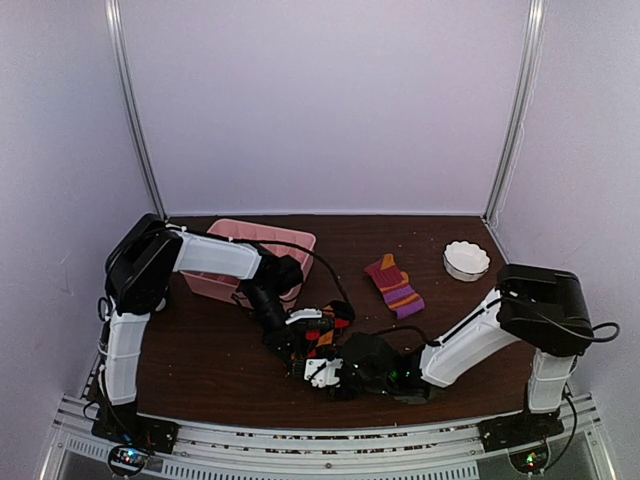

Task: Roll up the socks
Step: Roll the sock.

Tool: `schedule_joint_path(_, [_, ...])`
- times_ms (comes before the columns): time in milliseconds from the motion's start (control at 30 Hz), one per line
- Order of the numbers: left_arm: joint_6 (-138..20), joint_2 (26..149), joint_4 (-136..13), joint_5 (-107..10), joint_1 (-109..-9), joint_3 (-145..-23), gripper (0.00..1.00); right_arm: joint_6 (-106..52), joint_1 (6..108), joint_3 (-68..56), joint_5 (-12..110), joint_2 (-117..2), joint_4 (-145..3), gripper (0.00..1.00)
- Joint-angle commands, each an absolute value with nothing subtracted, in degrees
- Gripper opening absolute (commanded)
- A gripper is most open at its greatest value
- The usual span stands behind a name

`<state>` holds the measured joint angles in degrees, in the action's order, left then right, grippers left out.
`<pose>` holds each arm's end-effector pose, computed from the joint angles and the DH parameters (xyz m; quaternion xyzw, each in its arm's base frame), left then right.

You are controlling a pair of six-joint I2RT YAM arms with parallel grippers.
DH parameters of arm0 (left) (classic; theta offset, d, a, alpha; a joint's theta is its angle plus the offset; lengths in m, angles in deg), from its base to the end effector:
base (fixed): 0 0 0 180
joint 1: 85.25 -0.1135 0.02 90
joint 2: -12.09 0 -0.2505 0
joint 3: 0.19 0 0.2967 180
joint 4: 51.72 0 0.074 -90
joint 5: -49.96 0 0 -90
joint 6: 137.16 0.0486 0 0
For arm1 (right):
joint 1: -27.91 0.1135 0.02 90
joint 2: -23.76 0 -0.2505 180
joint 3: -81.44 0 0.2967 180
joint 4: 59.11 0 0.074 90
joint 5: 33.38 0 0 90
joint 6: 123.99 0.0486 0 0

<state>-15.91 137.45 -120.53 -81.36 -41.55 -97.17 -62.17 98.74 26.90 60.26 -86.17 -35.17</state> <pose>0.2758 -0.3080 0.0671 -0.5506 -0.7546 0.3437 0.0965 0.1272 0.3564 0.0409 -0.6529 0.5780 0.1519 0.4654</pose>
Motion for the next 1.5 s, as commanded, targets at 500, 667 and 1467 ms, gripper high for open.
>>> schedule_joint_path(500, [-9.78,128.94,-117.28,-77.85,-42.80,-92.27,0.98,-55.19,93.38,23.05,49.20,-90.59,-49.15,0.08])
schedule_joint_path(667, [-8.89,120.84,-113.18,-75.51,-42.93,-87.54,0.98,-49.00,89.74,21.90,40.13,-90.51,-53.44,0.00])
schedule_joint_path(1467, [-7.08,93.34,-93.17,-60.54,-45.97,-67.02,0.67,-22.44,83.94,12.15,16.20,-96.89,-70.28,0.00])
